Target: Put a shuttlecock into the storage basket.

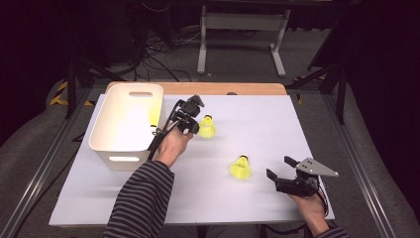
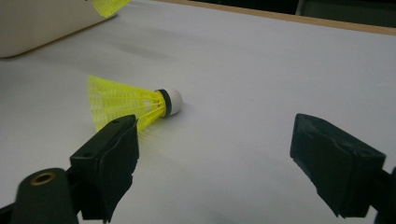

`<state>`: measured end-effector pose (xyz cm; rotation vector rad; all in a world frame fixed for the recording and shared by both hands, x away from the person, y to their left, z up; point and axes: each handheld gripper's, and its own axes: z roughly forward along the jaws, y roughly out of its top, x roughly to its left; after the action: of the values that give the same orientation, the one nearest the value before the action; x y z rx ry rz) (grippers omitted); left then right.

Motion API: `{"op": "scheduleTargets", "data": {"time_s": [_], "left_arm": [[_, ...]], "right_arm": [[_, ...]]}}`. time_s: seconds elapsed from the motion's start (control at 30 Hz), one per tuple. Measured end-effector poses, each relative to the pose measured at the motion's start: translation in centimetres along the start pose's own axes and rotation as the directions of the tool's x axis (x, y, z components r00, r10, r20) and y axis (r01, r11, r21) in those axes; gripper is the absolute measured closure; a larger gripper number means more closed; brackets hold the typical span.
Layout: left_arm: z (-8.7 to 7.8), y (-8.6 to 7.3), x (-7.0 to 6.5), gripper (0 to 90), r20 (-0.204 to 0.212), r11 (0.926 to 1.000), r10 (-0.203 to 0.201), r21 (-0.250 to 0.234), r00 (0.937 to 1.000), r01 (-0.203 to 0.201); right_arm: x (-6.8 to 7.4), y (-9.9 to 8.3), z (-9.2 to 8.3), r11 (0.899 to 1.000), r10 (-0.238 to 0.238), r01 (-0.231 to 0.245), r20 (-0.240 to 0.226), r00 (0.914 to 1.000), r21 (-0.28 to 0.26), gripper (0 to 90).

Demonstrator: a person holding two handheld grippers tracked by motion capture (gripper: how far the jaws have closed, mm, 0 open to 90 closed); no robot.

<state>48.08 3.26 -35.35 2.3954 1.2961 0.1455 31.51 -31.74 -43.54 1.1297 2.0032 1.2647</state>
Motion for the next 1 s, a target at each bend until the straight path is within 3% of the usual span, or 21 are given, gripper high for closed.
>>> {"op": "scheduleTargets", "data": {"time_s": [1.0], "left_arm": [[-3.9,-1.1,1.2,90.0,0.001,0.9990,0.004,-0.044,1.0000,-0.004]], "right_arm": [[-0.1,0.0,0.1,1.000,0.018,-0.017,0.005,0.9998,-0.003,16.1]]}}
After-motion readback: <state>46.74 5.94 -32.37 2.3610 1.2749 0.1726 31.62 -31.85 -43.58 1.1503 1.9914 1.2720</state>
